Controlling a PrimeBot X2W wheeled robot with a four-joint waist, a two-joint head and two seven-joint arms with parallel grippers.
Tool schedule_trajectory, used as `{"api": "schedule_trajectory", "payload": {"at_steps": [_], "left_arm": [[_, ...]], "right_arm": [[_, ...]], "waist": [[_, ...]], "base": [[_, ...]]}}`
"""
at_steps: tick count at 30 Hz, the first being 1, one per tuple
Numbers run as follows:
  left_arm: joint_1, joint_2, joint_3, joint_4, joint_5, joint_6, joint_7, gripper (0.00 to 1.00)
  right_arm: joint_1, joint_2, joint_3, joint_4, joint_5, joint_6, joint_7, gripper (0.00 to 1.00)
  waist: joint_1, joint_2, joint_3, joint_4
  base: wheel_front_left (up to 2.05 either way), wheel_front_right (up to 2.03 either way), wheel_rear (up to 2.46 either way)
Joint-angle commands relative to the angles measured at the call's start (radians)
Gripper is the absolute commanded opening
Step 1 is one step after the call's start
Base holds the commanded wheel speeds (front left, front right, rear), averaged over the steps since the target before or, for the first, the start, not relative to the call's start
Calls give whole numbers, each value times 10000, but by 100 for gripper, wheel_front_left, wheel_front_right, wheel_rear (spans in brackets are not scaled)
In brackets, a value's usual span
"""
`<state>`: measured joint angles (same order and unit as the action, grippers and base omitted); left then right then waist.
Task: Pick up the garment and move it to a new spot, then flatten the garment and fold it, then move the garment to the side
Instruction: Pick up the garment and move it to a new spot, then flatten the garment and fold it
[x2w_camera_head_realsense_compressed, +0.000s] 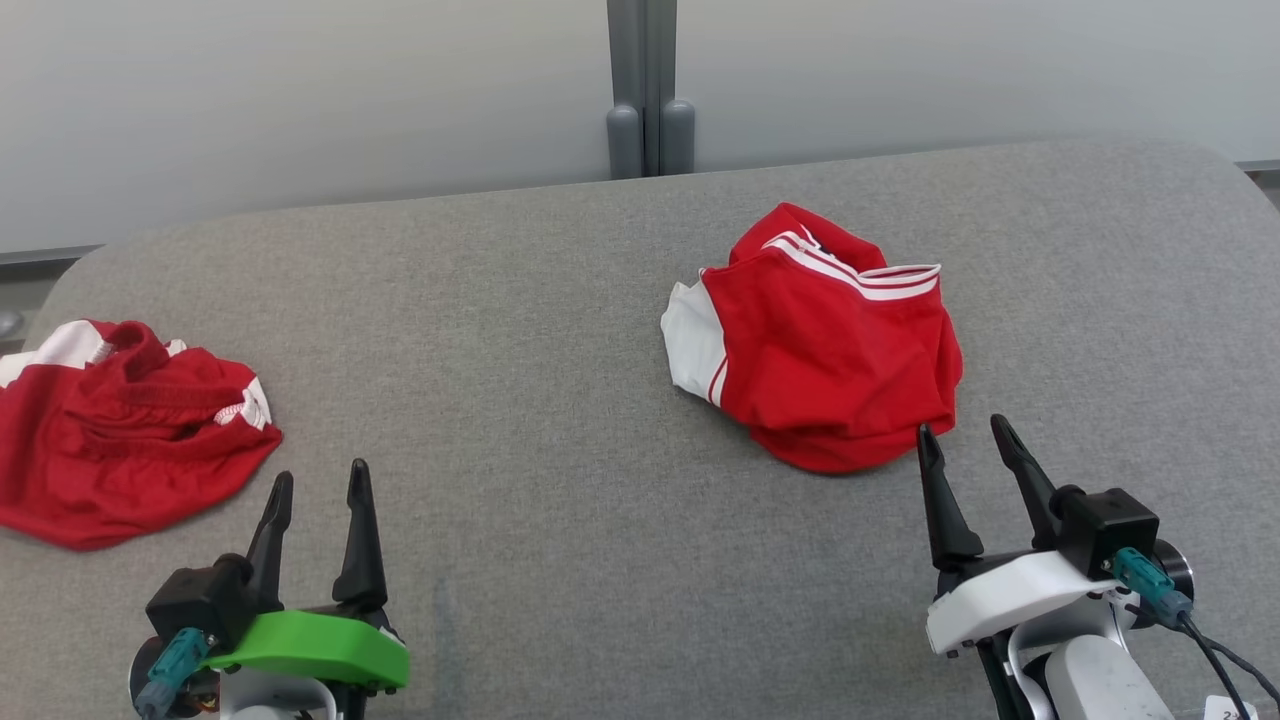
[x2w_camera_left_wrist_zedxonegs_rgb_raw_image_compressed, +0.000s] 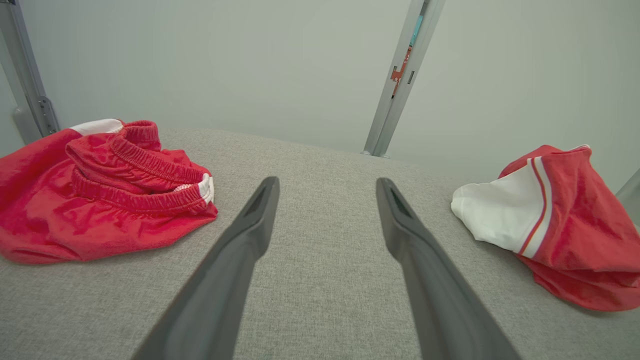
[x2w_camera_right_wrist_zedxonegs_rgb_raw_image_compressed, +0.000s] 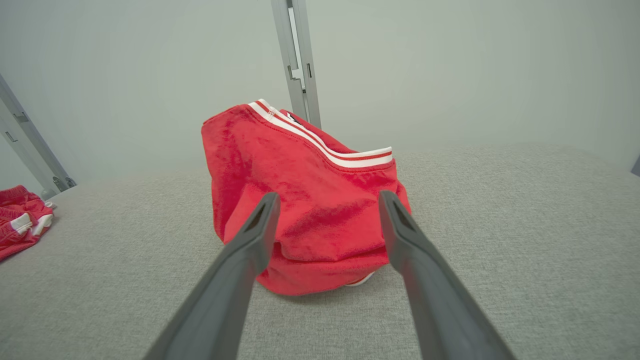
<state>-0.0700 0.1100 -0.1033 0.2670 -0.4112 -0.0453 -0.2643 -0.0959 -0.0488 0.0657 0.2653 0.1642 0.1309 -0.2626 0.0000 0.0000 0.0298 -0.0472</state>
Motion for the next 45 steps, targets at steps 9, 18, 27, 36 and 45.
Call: {"api": "schedule_trajectory", "payload": {"at_steps": [9,18,27,36,45], "left_arm": [[96,-130,215,60,339,-228,-2,100],[-193,-171,231,135,529,-319,-2,100],[-620,-166,33,167,573,-404,8,100],[-1230,-178,-239,247,659,-498,18,100],[-1519,-213,-262,286,638,-515,4,100]], "right_arm": [[48,-29,16,59,38,-3,-34,100],[-501,-26,324,156,62,-3,176,100],[-3419,-29,933,875,372,-3,2908,100],[-6013,-250,1296,2656,768,-3,5861,100],[-7248,-318,1002,3871,518,-3,6951,100]], "waist": [[0,0,-78,40],[0,0,-91,179],[0,0,441,349],[0,0,1177,769],[0,0,1498,1001]], "base": [[0,0,0],[0,0,0],[0,0,0],[0,0,0],[0,0,0]]}}
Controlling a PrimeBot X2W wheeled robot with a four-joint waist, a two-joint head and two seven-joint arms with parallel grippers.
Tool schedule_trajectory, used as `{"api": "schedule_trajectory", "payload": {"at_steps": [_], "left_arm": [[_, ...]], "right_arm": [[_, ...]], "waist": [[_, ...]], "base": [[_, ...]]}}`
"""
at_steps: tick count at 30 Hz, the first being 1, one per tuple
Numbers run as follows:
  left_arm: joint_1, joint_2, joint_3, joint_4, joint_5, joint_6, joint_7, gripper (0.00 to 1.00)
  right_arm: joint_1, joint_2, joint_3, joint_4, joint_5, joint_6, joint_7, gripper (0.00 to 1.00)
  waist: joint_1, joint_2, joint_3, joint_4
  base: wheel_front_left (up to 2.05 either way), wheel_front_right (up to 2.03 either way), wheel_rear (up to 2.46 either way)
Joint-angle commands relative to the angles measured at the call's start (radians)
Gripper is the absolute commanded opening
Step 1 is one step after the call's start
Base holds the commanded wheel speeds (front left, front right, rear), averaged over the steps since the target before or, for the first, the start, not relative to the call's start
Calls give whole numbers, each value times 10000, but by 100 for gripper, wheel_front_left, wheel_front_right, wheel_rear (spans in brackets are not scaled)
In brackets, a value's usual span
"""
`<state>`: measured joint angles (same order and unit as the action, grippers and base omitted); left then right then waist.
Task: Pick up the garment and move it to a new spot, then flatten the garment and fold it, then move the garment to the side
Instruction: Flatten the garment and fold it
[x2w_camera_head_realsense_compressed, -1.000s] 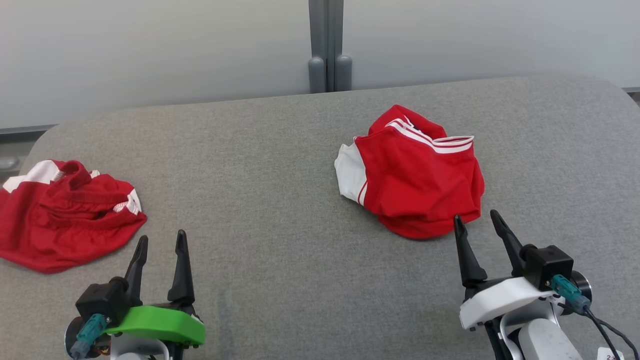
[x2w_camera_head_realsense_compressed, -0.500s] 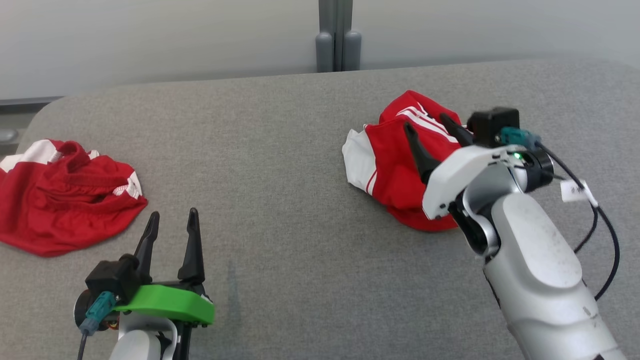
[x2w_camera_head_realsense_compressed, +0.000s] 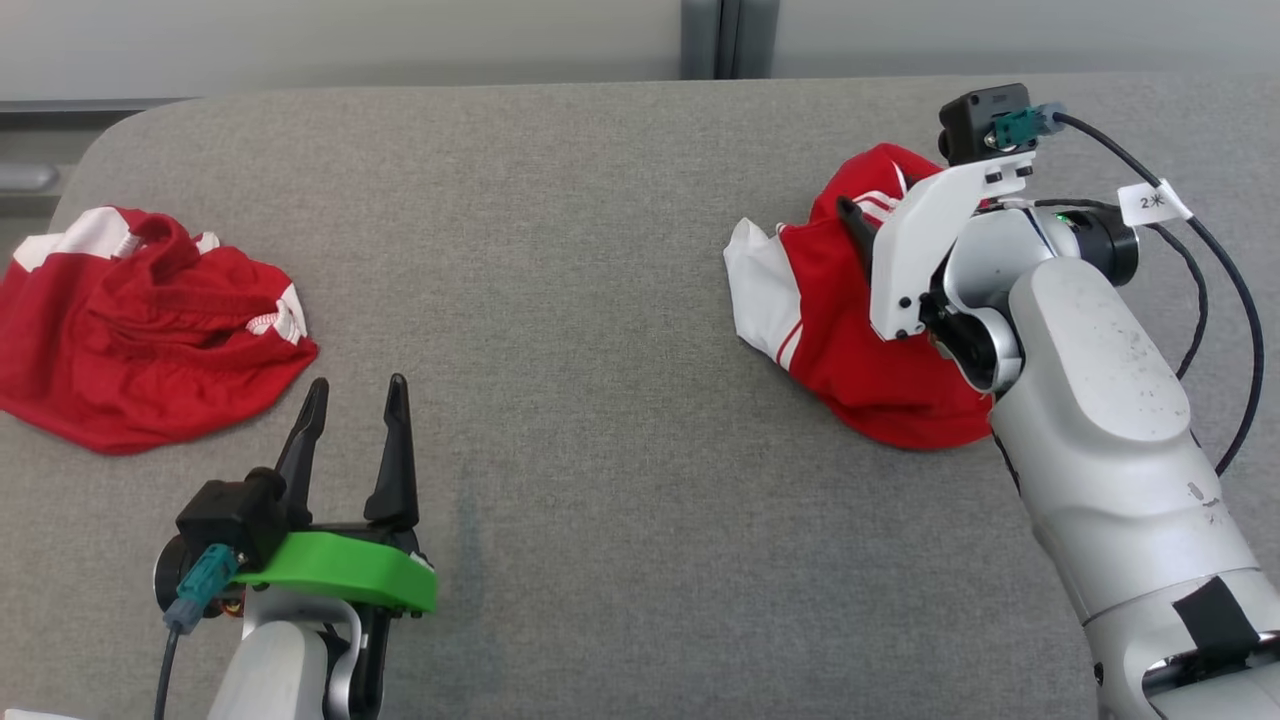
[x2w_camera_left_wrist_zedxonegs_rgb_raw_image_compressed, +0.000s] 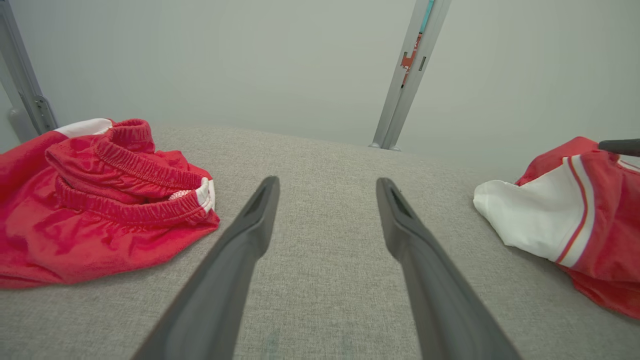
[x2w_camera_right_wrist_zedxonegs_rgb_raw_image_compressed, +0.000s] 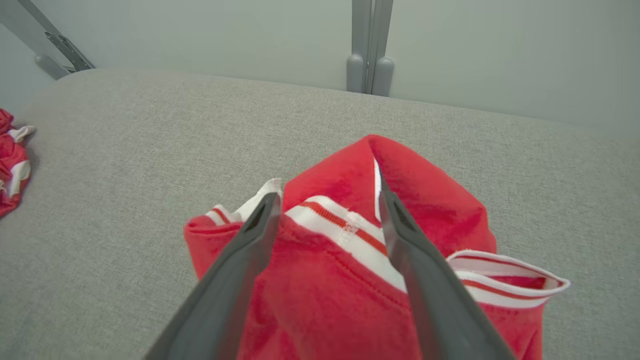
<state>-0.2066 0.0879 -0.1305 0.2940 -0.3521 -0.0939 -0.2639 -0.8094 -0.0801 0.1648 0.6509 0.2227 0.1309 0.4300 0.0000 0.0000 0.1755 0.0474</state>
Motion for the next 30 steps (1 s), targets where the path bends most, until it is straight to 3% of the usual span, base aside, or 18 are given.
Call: {"api": "schedule_trajectory", "payload": {"at_steps": [1,12,14,15,16,17,24,30], "left_arm": [[-156,3,9,27,39,-34,-1,100],[-56,-5,85,95,16,-61,-3,100],[-70,-19,80,94,15,-65,-5,100],[-86,-23,71,101,18,-72,-5,100],[-102,-23,60,110,16,-79,-5,100],[-123,-26,46,125,14,-89,-4,100],[-171,-45,25,219,-10,-100,-6,100],[-200,-60,67,236,-6,-123,-6,100]], "right_arm": [[-146,10,15,94,28,-3,171,100],[713,-423,564,-210,357,-3,2152,100],[874,-474,565,-279,314,-3,2364,67],[949,-496,566,-320,326,-3,2454,26],[996,-513,592,-377,327,-3,2456,6],[1059,-543,623,-451,323,-3,2459,0],[911,-576,752,-1073,366,-3,1650,0],[-10,-479,1096,-1779,325,-3,-325,0]], "waist": [[0,0,37,71],[0,0,-63,36],[0,0,-58,20],[0,0,-49,14],[0,0,-44,13],[0,0,-42,11],[0,0,-102,28],[0,0,-226,74]], "base": [[0,0,0],[0,0,0],[0,0,0],[0,0,0],[0,0,0],[0,0,0],[0,0,0],[0,0,0]]}}
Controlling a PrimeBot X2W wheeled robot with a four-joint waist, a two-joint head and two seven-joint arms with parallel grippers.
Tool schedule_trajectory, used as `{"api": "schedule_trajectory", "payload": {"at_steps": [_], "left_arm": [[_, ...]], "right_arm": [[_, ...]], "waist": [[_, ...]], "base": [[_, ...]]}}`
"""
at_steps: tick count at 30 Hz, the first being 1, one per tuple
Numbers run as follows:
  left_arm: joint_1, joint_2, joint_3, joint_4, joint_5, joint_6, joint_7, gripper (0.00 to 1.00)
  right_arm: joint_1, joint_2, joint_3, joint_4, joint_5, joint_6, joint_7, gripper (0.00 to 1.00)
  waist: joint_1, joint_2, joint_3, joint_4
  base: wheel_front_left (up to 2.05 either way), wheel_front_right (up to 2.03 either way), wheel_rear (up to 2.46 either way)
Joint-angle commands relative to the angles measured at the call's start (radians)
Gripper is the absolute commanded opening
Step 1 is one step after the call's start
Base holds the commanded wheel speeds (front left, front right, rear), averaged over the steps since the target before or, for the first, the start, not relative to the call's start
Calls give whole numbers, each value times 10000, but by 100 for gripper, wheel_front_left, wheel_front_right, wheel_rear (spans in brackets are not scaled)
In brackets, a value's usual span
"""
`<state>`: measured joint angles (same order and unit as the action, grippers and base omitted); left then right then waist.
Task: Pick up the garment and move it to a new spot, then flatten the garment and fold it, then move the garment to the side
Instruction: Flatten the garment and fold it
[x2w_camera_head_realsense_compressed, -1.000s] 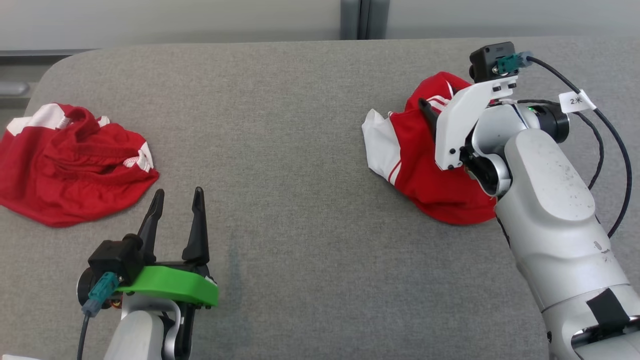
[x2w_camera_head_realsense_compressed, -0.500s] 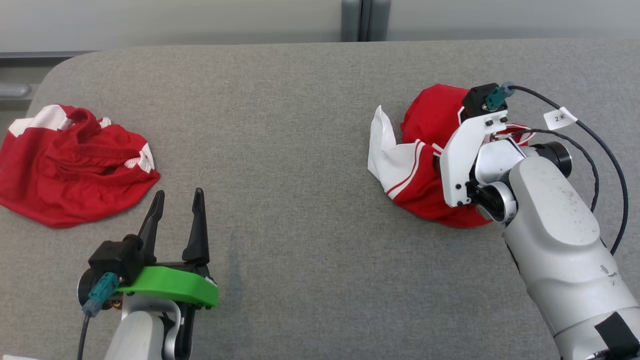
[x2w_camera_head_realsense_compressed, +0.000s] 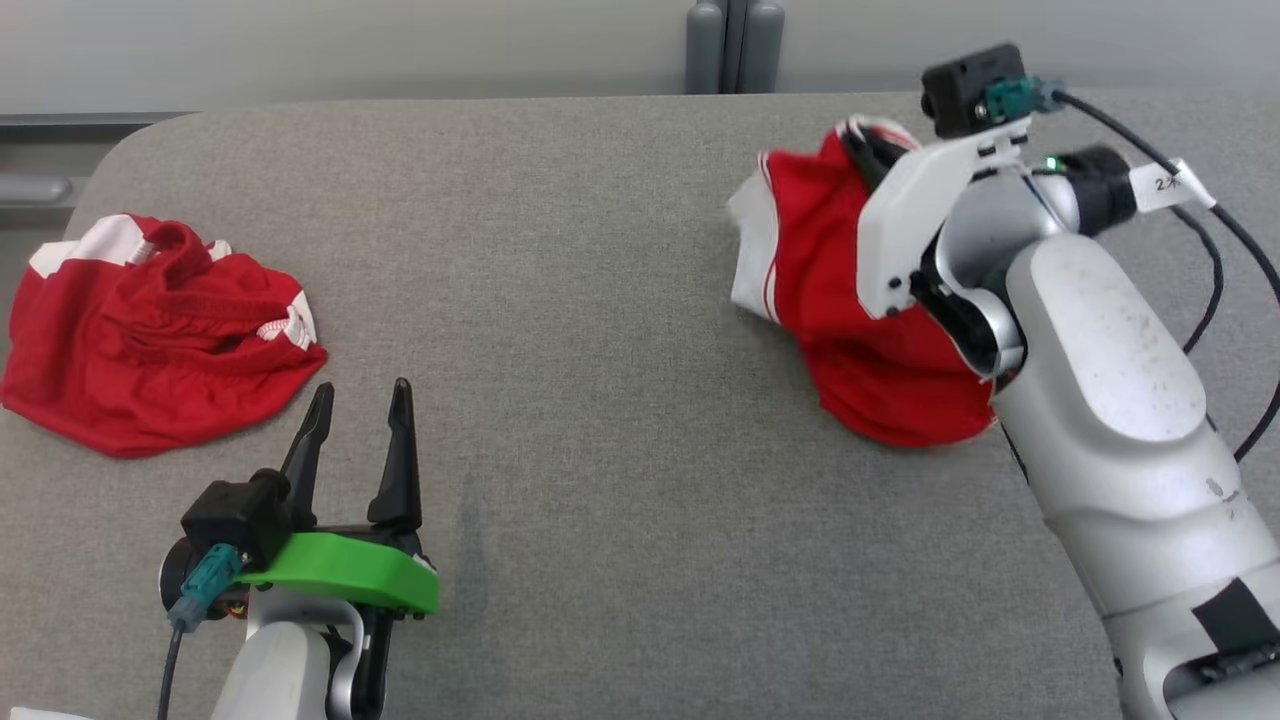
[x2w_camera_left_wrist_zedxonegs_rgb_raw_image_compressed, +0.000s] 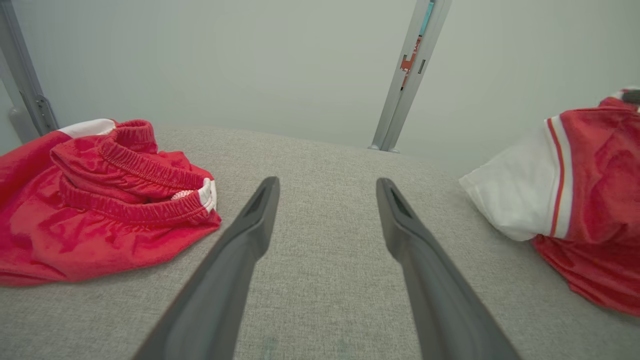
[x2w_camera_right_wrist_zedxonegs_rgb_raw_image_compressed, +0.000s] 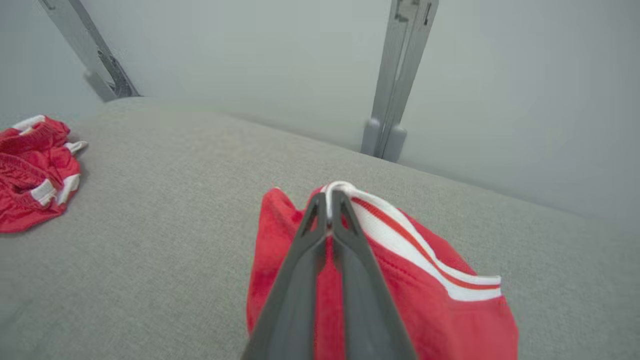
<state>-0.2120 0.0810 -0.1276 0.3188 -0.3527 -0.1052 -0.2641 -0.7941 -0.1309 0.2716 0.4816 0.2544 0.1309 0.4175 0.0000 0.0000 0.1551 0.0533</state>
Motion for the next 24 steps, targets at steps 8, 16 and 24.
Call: {"api": "schedule_trajectory", "payload": {"at_steps": [8,16,24], "left_arm": [[-107,-13,26,-38,54,-74,-3,100],[202,-36,115,-121,209,-12,-3,100],[405,-62,162,-173,235,45,-5,100]], "right_arm": [[-2405,-140,1273,-580,184,-5,-3723,0],[-3903,-531,2111,-834,735,-9,-6311,0],[-2160,-2146,2321,205,1414,-9,-5474,0]], "waist": [[0,0,-182,161],[0,0,-416,233],[0,0,-522,110]], "base": [[0,0,0],[0,0,0],[0,0,0]]}}
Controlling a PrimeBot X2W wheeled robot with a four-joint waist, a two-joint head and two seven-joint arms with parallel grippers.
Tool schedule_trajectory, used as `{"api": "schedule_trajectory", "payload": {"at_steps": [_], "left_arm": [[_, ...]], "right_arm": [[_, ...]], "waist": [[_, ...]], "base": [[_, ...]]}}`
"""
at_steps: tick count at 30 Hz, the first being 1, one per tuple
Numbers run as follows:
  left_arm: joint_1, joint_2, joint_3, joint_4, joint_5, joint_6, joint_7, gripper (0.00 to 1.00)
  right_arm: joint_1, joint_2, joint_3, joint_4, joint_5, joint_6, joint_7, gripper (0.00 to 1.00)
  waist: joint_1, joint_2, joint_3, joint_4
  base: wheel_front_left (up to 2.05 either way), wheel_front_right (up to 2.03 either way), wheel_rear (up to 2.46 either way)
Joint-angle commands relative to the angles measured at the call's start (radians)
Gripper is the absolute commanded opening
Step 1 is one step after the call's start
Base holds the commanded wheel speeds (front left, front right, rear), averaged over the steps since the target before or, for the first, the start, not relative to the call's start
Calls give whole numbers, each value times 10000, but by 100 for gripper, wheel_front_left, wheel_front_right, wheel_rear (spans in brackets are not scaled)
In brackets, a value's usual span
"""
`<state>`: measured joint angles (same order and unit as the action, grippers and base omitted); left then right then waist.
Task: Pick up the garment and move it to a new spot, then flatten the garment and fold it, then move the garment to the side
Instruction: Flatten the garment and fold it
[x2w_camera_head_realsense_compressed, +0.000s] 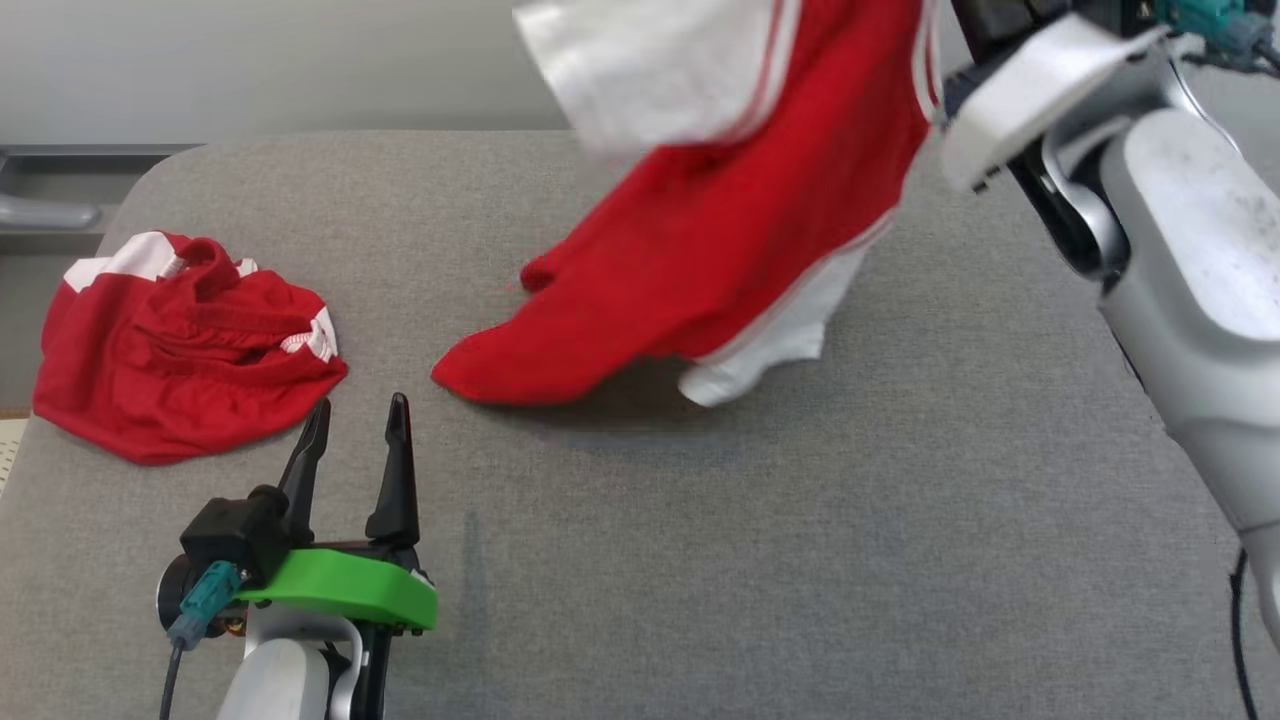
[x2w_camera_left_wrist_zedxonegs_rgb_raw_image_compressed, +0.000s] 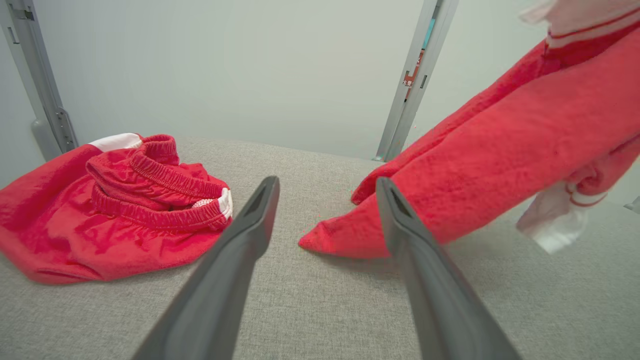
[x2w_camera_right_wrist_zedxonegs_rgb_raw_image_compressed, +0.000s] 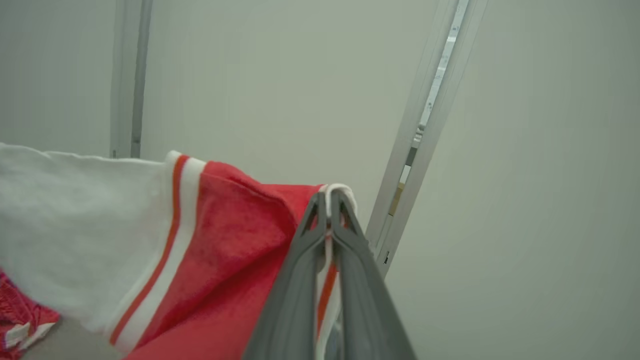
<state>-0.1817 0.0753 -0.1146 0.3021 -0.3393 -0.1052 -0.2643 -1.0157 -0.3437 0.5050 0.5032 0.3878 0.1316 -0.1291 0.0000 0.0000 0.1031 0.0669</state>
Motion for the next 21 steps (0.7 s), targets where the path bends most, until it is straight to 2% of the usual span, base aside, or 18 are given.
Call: {"api": "schedule_trajectory", "payload": {"at_steps": [1,5,9,10,11,16,21], "left_arm": [[120,-6,35,-1,97,49,-1,100],[108,43,44,-9,109,51,-3,100],[65,77,22,-7,105,67,-1,100],[48,85,12,-14,105,66,-1,100],[28,101,5,-20,101,65,-1,100],[-76,137,-14,3,78,77,-1,100],[-120,133,-42,74,32,82,-1,100]], "right_arm": [[377,-284,-130,170,131,-17,75,0],[1501,-955,-817,935,46,-17,189,0],[2396,-1179,-1642,1712,-58,-17,246,0],[2542,-1181,-1867,1859,-110,-17,182,30],[2743,-1166,-2151,2099,-187,-17,214,100],[3380,-850,-3293,2754,-685,-17,129,100],[3960,-495,-4115,2847,-1289,-17,600,100]], "waist": [[0,0,1,-57],[0,0,46,-199],[0,0,86,-328],[0,0,100,-354],[0,0,124,-388],[0,0,209,-506],[0,0,187,-575]], "base": [[0,0,0],[0,0,0],[0,0,0],[0,0,0],[0,0,0],[0,0,0],[0,0,0]]}}
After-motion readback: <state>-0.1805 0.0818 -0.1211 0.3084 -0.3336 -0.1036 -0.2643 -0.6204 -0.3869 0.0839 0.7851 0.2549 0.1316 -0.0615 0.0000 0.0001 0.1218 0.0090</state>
